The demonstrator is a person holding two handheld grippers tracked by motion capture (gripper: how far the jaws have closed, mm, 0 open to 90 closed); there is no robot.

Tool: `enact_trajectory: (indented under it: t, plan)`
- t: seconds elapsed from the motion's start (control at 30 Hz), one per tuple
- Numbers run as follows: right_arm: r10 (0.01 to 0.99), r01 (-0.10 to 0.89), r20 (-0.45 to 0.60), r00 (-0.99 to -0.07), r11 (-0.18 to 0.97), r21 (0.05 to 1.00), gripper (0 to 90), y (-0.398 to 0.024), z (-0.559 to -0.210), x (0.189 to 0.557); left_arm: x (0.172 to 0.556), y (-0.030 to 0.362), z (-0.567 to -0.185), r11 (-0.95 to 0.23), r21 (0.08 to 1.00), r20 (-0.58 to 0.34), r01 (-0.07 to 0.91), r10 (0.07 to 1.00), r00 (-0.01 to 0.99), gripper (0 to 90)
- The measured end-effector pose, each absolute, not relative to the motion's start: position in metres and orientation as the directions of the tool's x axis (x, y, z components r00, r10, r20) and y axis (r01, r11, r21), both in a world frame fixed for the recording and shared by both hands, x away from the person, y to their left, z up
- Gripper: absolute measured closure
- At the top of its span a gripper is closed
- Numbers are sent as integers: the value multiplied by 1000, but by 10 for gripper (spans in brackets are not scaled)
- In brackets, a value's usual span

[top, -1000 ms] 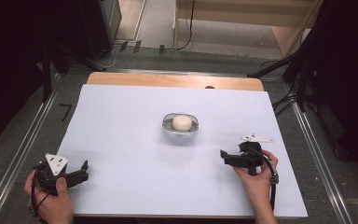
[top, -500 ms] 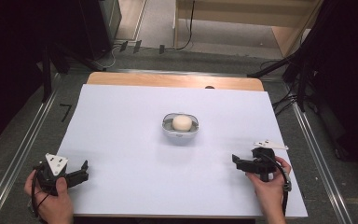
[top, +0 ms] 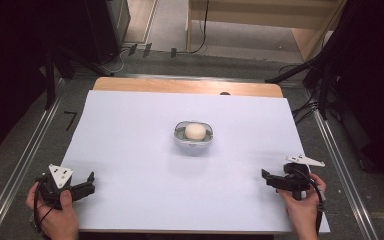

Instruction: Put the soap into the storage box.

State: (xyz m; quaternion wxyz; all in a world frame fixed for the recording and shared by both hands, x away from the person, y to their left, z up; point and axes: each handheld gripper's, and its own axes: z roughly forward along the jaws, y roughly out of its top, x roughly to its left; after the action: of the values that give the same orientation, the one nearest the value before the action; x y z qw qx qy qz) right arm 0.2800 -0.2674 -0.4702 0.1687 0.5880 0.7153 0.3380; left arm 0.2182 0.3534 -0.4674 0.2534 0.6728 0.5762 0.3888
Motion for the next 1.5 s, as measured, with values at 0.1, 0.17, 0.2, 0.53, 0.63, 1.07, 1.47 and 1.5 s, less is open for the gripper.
enact_trajectory:
  t: [0.1,0.17,0.2,0.53,0.63,1.07,1.47,1.5]
  plan:
    - [957,727,159,-242,71,682,137,-275,-470,277,218,353,-467,-208,789,231,578,972,33,1]
    - [959,726,161,-232,61,685,137,-280,-471,276,218,354,-468,-207,791,230,575,973,33,1]
    - [960,727,165,-227,55,684,138,-283,-471,275,218,353,-468,-203,793,228,574,973,30,1]
    - [967,728,177,-183,12,686,140,-311,-472,266,218,353,-468,-203,793,227,575,973,32,1]
    - [968,727,189,-165,-10,686,140,-319,-472,264,218,353,-468,-203,793,227,574,973,31,1]
    - [966,720,232,-111,-83,689,157,-350,-478,249,218,354,-468,-199,794,224,575,974,28,1]
    - [966,707,239,-98,-101,700,156,-348,-482,248,218,353,-468,-209,789,233,577,972,33,1]
    - [965,707,244,-99,-105,699,144,-348,-482,248,218,353,-468,-209,789,233,578,972,33,1]
